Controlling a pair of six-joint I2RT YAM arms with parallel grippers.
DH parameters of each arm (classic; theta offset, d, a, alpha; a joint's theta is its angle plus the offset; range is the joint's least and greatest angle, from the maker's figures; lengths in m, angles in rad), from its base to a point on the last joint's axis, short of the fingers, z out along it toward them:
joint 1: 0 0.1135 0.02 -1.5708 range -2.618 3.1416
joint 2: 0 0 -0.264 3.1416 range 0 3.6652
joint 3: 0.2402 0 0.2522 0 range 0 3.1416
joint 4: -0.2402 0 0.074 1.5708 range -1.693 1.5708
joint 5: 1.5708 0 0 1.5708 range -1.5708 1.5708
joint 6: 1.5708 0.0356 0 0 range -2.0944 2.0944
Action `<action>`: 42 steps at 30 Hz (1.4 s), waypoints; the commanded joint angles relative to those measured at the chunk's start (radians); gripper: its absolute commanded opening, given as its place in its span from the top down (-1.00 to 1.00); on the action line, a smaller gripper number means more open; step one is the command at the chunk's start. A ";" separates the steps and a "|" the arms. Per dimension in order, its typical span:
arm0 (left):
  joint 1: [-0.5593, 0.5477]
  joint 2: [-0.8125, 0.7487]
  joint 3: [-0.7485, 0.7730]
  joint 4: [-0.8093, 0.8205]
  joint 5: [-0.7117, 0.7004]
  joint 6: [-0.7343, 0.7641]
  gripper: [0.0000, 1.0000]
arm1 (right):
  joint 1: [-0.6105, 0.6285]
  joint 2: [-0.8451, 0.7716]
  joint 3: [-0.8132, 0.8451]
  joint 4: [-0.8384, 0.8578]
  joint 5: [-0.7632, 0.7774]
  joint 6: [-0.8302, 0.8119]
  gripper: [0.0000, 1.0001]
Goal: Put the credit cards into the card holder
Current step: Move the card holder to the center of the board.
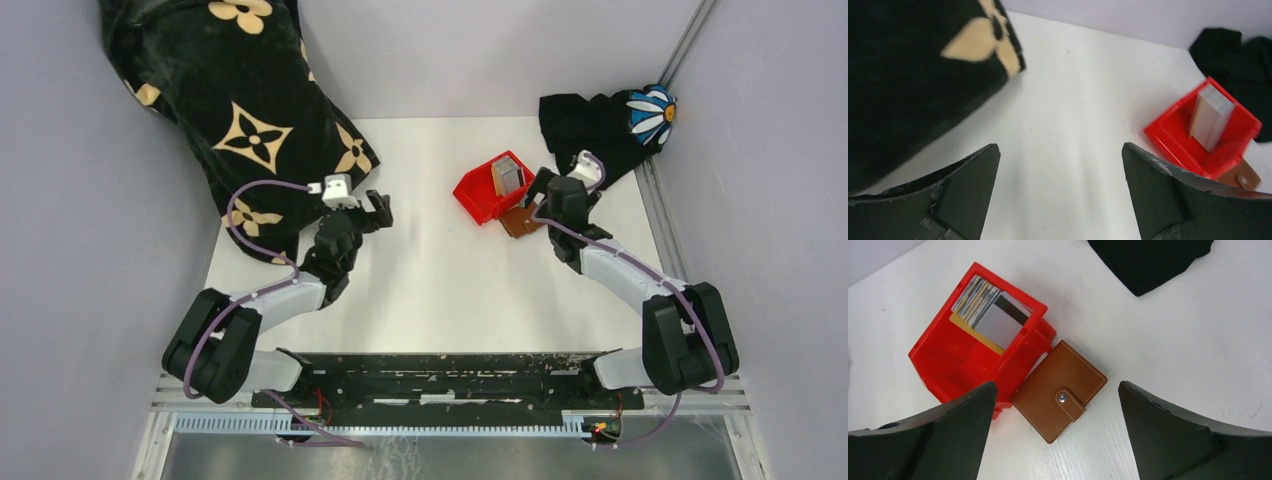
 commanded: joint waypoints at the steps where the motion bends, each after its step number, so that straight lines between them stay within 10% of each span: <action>1: -0.134 0.060 0.068 0.013 -0.140 0.053 -0.98 | 0.091 0.005 0.065 -0.096 0.261 -0.080 -0.99; 42: -0.293 0.183 0.106 -0.005 -0.126 -0.100 -0.99 | -0.114 0.284 -0.143 0.225 -0.201 0.463 -0.61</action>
